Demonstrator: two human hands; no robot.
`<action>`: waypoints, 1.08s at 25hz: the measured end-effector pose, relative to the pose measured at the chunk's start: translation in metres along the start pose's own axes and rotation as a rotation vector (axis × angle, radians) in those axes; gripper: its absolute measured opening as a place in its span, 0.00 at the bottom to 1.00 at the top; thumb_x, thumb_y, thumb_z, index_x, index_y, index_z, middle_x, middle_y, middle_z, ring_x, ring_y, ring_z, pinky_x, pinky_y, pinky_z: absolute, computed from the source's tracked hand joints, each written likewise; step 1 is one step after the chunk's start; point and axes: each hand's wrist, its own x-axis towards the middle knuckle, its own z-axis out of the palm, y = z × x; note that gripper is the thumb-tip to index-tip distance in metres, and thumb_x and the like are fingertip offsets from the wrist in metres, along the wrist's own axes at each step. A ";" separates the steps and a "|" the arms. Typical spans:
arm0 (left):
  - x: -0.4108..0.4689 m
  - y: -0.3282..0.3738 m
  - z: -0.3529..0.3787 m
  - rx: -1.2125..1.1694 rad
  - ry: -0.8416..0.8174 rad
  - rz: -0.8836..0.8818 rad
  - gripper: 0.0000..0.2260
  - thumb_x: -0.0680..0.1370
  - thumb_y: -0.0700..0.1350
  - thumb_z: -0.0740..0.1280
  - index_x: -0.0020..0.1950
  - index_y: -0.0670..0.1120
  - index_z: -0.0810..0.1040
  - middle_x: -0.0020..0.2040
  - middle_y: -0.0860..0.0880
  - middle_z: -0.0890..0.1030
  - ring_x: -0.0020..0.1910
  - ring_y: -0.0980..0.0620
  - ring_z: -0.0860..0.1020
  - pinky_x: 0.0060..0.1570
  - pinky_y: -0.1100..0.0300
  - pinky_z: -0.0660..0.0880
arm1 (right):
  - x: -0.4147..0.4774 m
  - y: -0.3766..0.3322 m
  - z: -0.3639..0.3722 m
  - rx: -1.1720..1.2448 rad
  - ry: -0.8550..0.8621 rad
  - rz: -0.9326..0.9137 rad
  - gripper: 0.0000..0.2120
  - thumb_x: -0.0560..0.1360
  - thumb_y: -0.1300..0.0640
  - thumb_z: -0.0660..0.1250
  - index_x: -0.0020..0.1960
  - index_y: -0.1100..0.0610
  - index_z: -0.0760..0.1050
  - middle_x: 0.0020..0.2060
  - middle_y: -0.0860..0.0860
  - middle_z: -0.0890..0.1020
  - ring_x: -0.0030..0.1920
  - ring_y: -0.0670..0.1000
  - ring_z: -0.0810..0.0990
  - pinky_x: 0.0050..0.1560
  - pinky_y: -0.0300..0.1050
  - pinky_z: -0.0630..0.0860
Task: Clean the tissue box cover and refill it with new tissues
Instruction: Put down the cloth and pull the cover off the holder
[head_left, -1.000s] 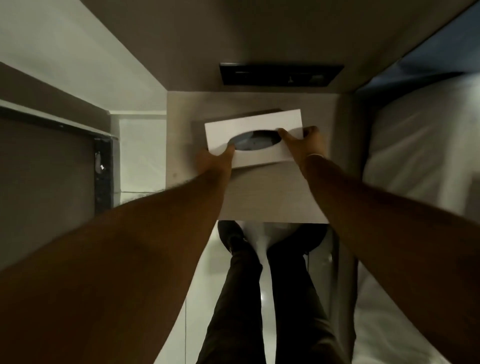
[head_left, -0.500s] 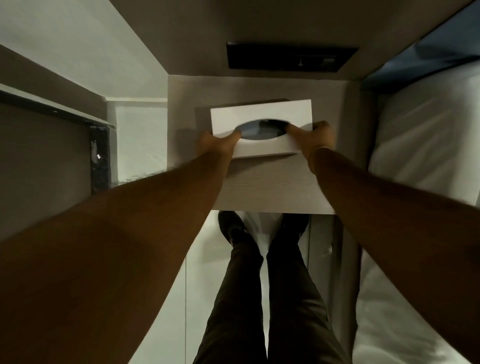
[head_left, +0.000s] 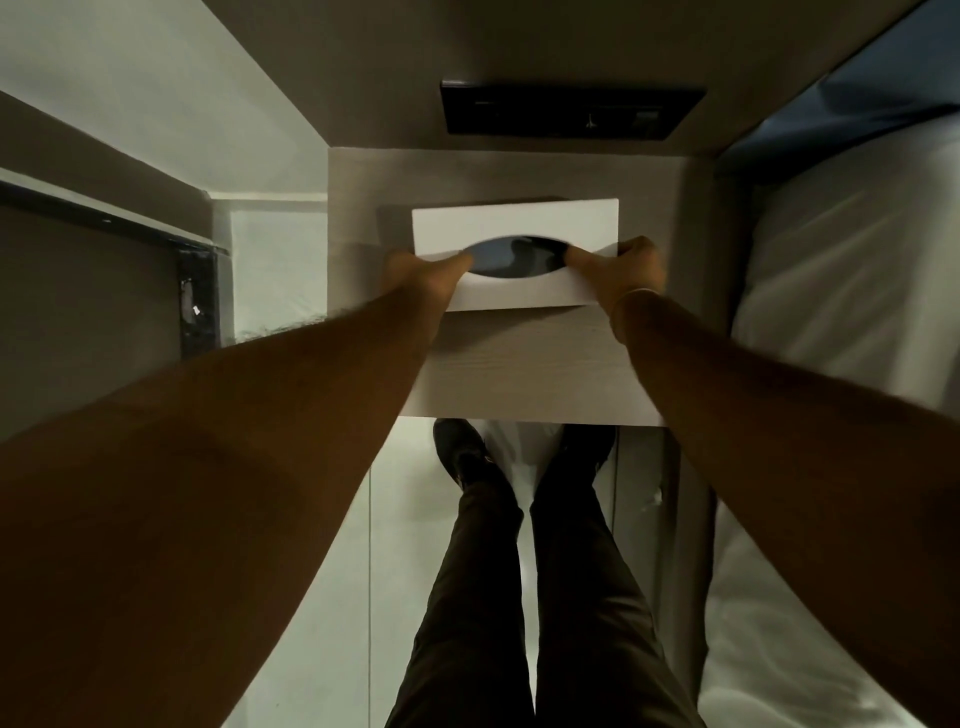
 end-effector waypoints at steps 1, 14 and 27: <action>0.001 0.002 0.000 0.009 0.008 0.001 0.29 0.68 0.59 0.81 0.64 0.49 0.78 0.51 0.51 0.79 0.48 0.50 0.79 0.45 0.56 0.76 | -0.001 0.000 0.000 0.005 -0.008 0.006 0.29 0.65 0.41 0.84 0.59 0.50 0.75 0.52 0.47 0.82 0.50 0.47 0.82 0.40 0.40 0.77; -0.005 0.000 -0.003 0.010 0.044 -0.020 0.30 0.65 0.65 0.82 0.56 0.53 0.73 0.46 0.55 0.76 0.43 0.55 0.76 0.33 0.60 0.71 | 0.001 0.000 0.000 -0.021 -0.002 0.016 0.31 0.67 0.40 0.83 0.62 0.51 0.77 0.55 0.49 0.84 0.52 0.50 0.83 0.48 0.44 0.80; 0.003 -0.005 -0.014 0.085 -0.031 0.089 0.33 0.68 0.64 0.79 0.64 0.42 0.82 0.59 0.43 0.86 0.58 0.42 0.85 0.62 0.42 0.81 | 0.007 0.003 -0.005 -0.058 -0.059 -0.012 0.31 0.65 0.40 0.83 0.60 0.52 0.76 0.47 0.44 0.80 0.47 0.46 0.81 0.38 0.39 0.75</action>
